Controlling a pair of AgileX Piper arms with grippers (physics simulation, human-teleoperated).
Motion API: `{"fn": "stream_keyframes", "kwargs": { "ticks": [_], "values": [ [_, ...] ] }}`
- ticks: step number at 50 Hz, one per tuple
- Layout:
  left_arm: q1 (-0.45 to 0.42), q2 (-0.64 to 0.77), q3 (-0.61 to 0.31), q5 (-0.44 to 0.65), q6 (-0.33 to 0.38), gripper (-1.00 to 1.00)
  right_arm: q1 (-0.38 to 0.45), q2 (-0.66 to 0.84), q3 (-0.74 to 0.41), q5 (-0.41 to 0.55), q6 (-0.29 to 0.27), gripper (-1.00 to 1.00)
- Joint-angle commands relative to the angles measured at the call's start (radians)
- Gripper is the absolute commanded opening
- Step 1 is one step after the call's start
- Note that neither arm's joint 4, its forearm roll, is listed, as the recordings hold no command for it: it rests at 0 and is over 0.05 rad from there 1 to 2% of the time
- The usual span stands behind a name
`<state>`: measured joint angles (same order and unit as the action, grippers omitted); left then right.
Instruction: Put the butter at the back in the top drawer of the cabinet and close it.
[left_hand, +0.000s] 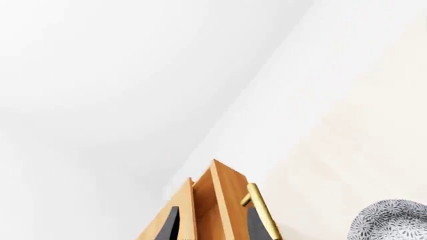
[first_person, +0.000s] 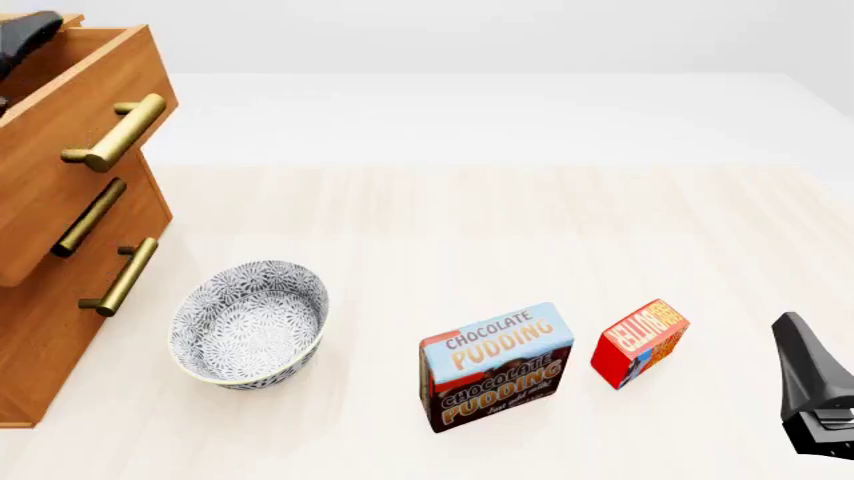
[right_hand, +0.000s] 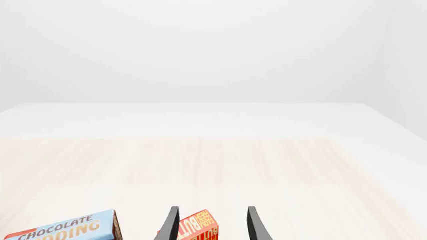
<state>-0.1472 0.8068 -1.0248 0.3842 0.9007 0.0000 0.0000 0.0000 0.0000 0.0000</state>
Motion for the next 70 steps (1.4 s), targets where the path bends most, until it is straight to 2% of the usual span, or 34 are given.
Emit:
{"fn": "stream_keyframes", "kwargs": {
  "ticks": [1, 9, 10, 12, 15, 16, 21, 23, 25, 28, 29, 33, 36, 44, 51, 60, 70],
  "values": [
    [0.017, 0.069, -0.251, 0.211, -0.174, 1.0, 0.0, 0.0, 0.0, 0.0, 0.0, 1.0],
    [0.026, 0.241, -0.543, 0.479, -0.436, 1.0, 0.0, 0.0, 0.0, 0.0, 0.0, 1.0],
    [0.026, 0.242, -0.544, 0.48, -0.436, 1.0, 0.0, 0.0, 0.0, 0.0, 0.0, 1.0],
    [0.027, 0.275, -0.604, 0.531, -0.494, 1.0, 0.0, 0.0, 0.0, 0.0, 0.0, 1.0],
    [0.057, 0.281, -0.614, 0.555, -0.506, 1.0, 0.0, 0.0, 0.0, 0.0, 0.0, 1.0],
    [0.043, 0.321, -0.644, 0.593, -0.553, 1.0, 0.0, 0.0, 0.0, 0.0, 0.0, 1.0],
    [0.047, 0.36, -0.717, 0.642, -0.6, 1.0, 0.0, 0.0, 0.0, 0.0, 0.0, 1.0],
    [0.055, 0.364, -0.723, 0.653, -0.611, 1.0, 0.0, 0.0, 0.0, 0.0, 0.0, 1.0],
    [0.06, 0.387, -0.727, 0.684, -0.652, 1.0, 0.0, 0.0, 0.0, 0.0, 0.0, 1.0],
    [0.068, 0.385, -0.724, 0.683, -0.648, 1.0, 0.0, 0.0, 0.0, 0.0, 0.0, 1.0],
    [0.072, 0.398, -0.735, 0.699, -0.672, 1.0, 0.0, 0.0, 0.0, 0.0, 0.0, 1.0],
    [0.089, 0.403, -0.752, 0.708, -0.681, 1.0, 0.0, 0.0, 0.0, 0.0, 0.0, 1.0],
    [0.114, 0.394, -0.739, 0.697, -0.671, 1.0, 0.0, 0.0, 0.0, 0.0, 0.0, 1.0],
    [0.111, 0.42, -0.711, 0.67, -0.709, 1.0, 0.0, 0.0, 0.0, 0.0, 0.0, 1.0],
    [0.123, 0.43, -0.726, 0.67, -0.713, 1.0, 0.0, 0.0, 0.0, 0.0, 0.0, 1.0],
    [0.121, 0.453, -0.719, 0.669, -0.767, 1.0, 0.0, 0.0, 0.0, 0.0, 0.0, 1.0],
    [0.139, 0.458, -0.685, 0.656, -0.779, 1.0, 0.0, 0.0, 0.0, 0.0, 0.0, 1.0]
  ]
}}
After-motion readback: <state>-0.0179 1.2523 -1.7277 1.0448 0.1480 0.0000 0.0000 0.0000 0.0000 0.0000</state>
